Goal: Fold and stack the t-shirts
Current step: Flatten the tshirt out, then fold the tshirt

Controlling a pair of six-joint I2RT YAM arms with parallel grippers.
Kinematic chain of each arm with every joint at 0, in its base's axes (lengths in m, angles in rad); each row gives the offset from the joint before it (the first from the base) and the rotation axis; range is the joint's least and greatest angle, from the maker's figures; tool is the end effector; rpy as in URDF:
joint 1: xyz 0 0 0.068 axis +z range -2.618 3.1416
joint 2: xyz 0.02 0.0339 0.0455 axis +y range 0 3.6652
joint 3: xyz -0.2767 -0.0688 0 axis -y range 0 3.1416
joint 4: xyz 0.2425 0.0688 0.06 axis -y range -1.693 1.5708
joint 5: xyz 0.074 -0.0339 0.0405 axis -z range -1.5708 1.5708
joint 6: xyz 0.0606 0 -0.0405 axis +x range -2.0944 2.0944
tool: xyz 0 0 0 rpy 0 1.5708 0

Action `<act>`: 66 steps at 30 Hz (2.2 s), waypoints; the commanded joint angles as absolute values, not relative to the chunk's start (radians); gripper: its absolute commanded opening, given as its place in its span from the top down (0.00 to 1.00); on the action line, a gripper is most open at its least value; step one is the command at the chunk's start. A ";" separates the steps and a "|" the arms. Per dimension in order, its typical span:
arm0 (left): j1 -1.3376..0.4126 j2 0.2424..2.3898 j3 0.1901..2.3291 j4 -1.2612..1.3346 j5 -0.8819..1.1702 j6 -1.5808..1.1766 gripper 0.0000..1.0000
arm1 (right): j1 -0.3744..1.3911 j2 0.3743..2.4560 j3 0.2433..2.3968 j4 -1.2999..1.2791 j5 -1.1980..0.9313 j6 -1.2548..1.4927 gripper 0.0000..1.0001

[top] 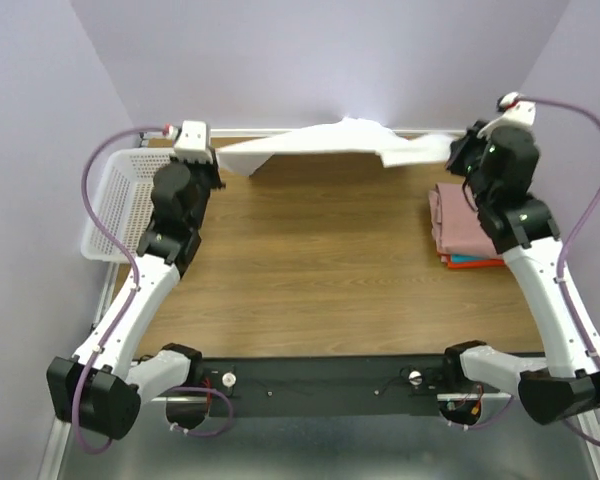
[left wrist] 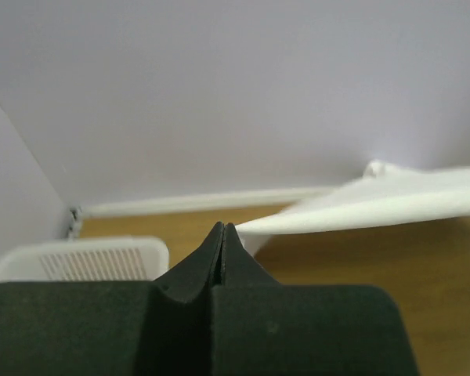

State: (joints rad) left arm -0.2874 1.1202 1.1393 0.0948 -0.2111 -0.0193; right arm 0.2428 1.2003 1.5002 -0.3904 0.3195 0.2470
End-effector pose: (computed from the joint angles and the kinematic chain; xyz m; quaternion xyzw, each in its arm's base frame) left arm 0.2656 -0.0653 0.4423 0.0106 0.6666 -0.0440 0.7441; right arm 0.2616 0.0452 0.4885 0.1088 0.7287 0.0475 0.6744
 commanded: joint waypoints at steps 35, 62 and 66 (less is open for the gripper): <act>-0.396 0.825 0.445 -0.295 -0.370 -0.991 1.00 | 0.242 0.974 0.745 -0.591 0.183 0.672 1.00; -0.367 1.098 0.600 -0.230 -0.511 -0.942 1.00 | 0.242 1.515 1.184 -0.491 0.209 0.578 0.99; -0.350 1.175 0.632 -0.219 -0.515 -0.939 1.00 | 0.241 1.594 1.233 -0.482 0.219 0.578 0.99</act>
State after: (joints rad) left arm -0.3653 1.1198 0.5911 -0.2501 -0.4572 -0.9497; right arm 0.2428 1.5345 1.1805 -0.5095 0.1818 0.5915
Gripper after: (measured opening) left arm 0.003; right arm 0.008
